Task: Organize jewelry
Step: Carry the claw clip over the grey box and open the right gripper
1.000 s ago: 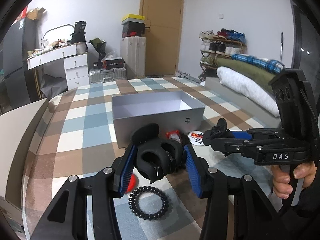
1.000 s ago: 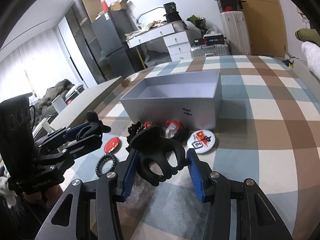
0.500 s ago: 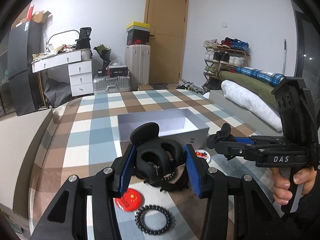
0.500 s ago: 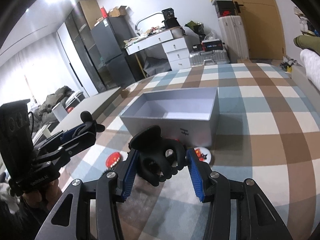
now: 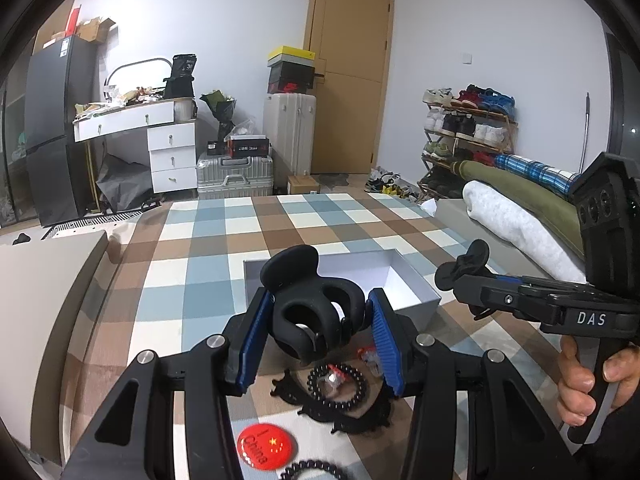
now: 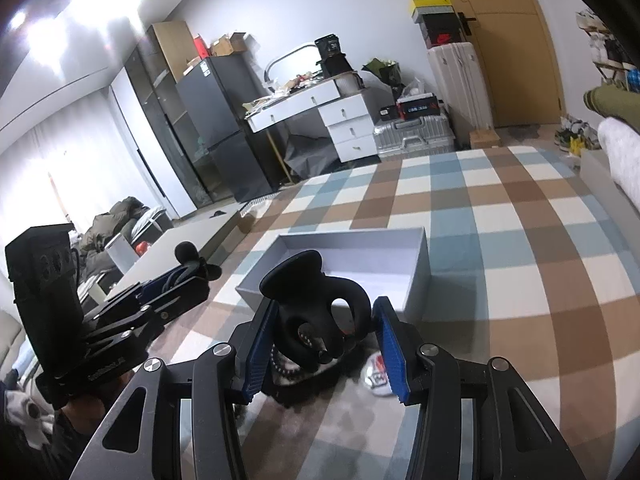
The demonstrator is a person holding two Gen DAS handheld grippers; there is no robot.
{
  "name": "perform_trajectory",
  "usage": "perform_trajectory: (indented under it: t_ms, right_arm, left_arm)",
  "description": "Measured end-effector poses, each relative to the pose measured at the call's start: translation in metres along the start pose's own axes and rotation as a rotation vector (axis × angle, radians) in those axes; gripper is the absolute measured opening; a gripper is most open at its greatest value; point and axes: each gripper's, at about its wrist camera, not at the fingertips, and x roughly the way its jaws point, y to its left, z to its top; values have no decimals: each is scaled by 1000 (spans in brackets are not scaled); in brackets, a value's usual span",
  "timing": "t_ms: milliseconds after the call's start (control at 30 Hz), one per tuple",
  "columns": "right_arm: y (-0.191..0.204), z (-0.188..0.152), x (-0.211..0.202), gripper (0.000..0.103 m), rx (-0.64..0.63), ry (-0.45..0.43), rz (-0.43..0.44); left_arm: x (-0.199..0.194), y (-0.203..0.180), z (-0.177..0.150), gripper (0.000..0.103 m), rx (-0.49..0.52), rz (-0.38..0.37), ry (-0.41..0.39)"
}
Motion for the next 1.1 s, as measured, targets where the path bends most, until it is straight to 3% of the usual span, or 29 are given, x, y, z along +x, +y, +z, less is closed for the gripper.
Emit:
perform_trajectory:
  t_ms: [533,1100]
  right_arm:
    - [-8,27,19,48,47,-4,19]
    - [-25,27,49,48,116,48,19]
  left_arm:
    - [26,2,12,43,1,40,25]
    - [50,-9,9,43,21,54,68]
